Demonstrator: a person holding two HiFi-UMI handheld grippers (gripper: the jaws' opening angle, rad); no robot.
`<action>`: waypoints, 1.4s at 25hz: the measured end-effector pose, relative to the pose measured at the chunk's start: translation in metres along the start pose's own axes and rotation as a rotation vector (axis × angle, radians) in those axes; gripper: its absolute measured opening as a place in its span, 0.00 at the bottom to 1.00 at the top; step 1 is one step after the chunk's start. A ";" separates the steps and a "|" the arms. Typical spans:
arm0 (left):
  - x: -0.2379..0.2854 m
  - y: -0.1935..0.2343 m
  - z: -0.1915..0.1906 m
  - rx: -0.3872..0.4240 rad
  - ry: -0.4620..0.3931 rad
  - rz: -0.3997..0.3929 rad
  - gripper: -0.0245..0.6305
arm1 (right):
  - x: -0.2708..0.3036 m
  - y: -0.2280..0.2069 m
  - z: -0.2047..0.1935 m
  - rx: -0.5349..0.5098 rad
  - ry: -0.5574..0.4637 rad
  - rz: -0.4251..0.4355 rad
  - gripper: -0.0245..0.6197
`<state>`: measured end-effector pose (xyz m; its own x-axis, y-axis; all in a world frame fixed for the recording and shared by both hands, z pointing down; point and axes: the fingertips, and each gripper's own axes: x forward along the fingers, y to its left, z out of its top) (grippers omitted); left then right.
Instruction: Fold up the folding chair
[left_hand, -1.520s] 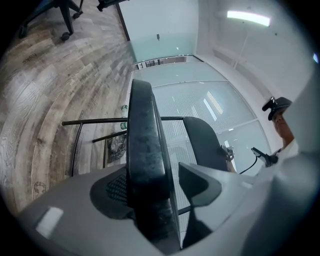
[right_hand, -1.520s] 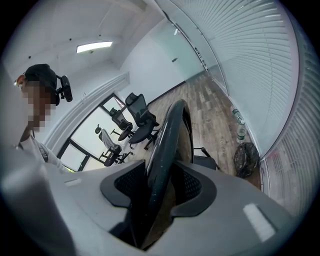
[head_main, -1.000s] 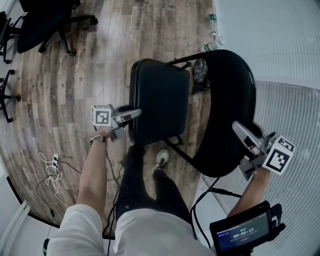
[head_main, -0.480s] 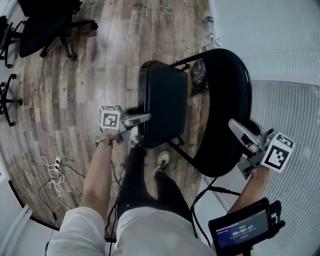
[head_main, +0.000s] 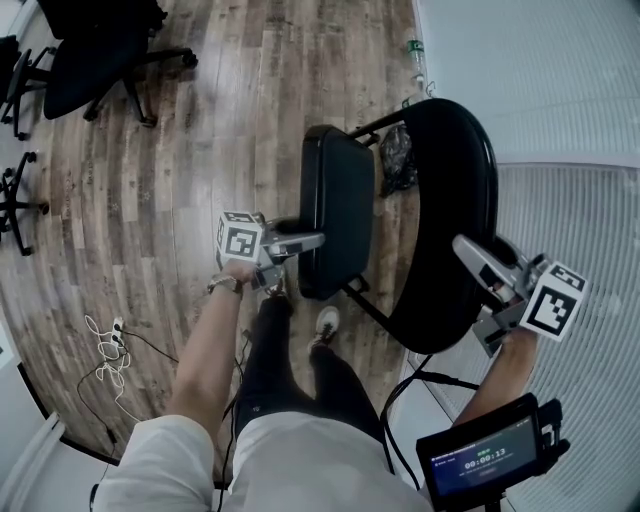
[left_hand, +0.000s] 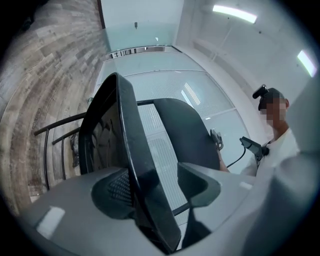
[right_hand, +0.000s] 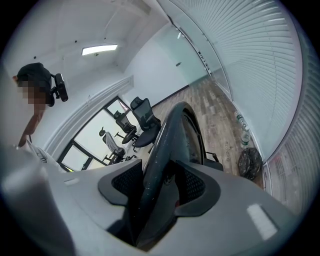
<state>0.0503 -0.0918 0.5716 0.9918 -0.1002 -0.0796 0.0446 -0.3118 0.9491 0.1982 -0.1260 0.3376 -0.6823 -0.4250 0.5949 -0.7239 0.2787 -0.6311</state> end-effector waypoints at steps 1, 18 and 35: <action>0.005 -0.003 0.000 0.006 0.007 -0.005 0.40 | -0.001 0.000 0.000 0.000 -0.002 0.002 0.37; 0.035 -0.017 -0.002 0.026 0.023 0.005 0.40 | -0.006 0.010 0.001 -0.011 -0.024 0.033 0.37; 0.064 -0.025 -0.001 0.021 -0.016 0.041 0.40 | -0.005 0.015 0.004 -0.021 -0.029 0.029 0.37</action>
<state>0.1132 -0.0894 0.5430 0.9907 -0.1284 -0.0454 0.0009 -0.3269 0.9451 0.1909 -0.1232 0.3232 -0.7000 -0.4412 0.5615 -0.7061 0.3095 -0.6369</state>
